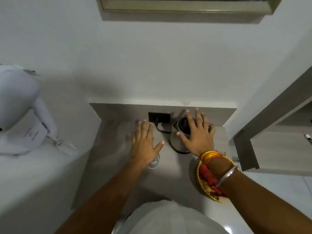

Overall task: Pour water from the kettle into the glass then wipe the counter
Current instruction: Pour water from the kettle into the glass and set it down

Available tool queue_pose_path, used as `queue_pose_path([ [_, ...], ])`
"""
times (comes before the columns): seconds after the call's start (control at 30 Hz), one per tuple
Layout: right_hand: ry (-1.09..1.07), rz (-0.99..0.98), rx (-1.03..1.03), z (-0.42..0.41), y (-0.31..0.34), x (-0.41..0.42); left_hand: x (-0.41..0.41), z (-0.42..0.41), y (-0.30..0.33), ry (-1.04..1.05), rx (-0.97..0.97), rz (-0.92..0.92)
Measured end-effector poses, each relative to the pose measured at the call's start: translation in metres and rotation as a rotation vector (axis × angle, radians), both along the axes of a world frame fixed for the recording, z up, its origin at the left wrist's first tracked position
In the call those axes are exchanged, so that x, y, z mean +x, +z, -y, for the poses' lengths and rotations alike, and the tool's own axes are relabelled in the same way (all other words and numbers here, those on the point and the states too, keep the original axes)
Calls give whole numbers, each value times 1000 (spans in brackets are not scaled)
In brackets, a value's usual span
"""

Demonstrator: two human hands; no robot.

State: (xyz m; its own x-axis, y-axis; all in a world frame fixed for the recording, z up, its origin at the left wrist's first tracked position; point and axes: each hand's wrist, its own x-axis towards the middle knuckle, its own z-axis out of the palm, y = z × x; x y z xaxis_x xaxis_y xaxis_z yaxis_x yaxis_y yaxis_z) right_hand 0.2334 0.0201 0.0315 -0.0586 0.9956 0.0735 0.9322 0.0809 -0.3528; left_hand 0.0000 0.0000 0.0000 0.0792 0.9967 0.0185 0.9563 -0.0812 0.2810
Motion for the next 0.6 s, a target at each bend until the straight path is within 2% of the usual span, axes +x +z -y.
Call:
queue_pose_path([
  [0.1,-21,-15,-66,-11,-8,5,-1,1,-17,-2,-168,-21],
  [0.23,-100,-128,-51,-28,-18,20,-8,13,-40,-44,-326,103],
  [0.37,-179,-221,-120,-49,-27,44,-16,21,-69,18,-449,181],
  [0.43,-163,-340,-170,-54,-32,60,-19,27,-82,68,-465,280],
  [0.6,-107,-813,-317,-57,-31,91,-35,28,-131,147,-491,461],
])
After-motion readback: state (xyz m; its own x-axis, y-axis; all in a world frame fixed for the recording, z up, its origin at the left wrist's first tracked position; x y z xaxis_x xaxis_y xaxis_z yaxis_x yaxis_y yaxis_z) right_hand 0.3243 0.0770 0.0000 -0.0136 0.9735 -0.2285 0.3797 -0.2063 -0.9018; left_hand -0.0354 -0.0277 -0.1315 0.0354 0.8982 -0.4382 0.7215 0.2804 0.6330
